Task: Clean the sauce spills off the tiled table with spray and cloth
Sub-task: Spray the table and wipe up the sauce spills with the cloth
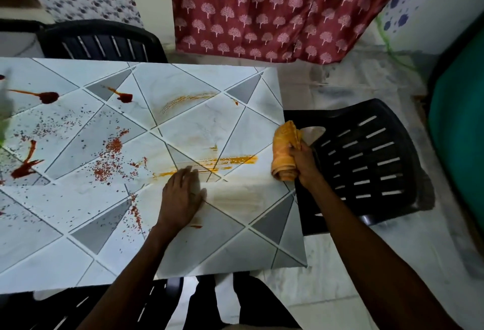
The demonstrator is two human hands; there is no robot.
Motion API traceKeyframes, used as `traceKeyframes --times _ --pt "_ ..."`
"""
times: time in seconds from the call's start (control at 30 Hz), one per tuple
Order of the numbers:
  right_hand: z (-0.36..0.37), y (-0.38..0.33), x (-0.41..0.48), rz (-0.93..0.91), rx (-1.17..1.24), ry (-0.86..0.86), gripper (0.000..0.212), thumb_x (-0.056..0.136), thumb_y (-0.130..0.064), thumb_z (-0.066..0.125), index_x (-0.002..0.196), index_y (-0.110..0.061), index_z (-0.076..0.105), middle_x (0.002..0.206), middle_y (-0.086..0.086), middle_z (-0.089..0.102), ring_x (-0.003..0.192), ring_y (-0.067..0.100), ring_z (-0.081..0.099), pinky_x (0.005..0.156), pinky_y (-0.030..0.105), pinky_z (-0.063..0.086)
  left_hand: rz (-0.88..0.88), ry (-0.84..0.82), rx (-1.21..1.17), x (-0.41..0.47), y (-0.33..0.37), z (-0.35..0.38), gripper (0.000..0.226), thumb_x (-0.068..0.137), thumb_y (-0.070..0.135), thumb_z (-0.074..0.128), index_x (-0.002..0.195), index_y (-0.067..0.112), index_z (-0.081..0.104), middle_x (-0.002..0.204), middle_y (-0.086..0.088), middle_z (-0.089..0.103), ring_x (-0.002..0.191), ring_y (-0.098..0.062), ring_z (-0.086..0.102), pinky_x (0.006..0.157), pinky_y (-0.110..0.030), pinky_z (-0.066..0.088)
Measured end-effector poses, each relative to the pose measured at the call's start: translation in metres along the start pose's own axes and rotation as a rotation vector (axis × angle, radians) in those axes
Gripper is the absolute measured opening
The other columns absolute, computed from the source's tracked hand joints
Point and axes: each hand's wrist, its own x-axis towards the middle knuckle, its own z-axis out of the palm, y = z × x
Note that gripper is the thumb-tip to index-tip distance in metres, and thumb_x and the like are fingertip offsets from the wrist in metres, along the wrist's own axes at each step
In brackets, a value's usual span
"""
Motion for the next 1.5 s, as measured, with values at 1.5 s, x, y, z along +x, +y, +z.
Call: traceKeyframes --times 1.5 --pt "0.312 0.096 -0.246 -0.048 -0.284 -0.117 0.052 0.098 -0.006 0.057 0.148 -0.009 0.045 0.146 0.012 0.052 0.131 0.029 0.051 0.108 0.034 0.042 -0.102 0.105 -0.018 -0.131 -0.211 -0.059 0.062 0.094 0.047 0.051 0.140 0.005 0.049 0.147 -0.016 0.046 0.133 -0.034 0.045 0.108 -0.045 0.040"
